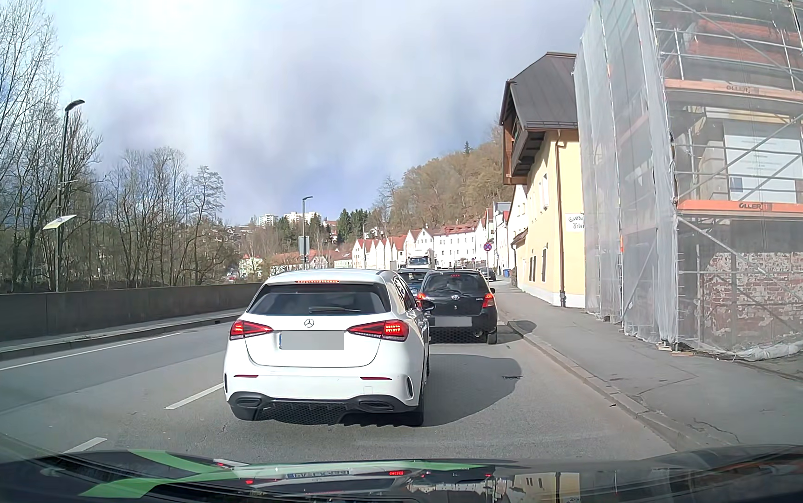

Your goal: Follow the waypoints while adhering to traffic rules and regulations

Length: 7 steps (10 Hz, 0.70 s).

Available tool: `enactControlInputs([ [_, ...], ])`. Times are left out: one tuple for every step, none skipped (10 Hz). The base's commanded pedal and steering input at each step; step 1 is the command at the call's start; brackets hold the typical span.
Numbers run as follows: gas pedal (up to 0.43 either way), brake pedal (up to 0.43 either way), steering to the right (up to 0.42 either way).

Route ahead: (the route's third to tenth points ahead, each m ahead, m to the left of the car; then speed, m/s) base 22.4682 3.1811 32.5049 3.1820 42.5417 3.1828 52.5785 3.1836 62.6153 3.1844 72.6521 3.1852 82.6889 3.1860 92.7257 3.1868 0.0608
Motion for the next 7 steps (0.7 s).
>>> enactControlInputs([
  [0.000, 0.201, -0.017],
  [0.000, 0.201, -0.017],
  [0.000, 0.207, -0.017],
  [0.000, 0.220, -0.017],
  [0.000, 0.232, -0.017],
  [0.000, 0.250, -0.017],
  [0.000, 0.262, -0.017],
])
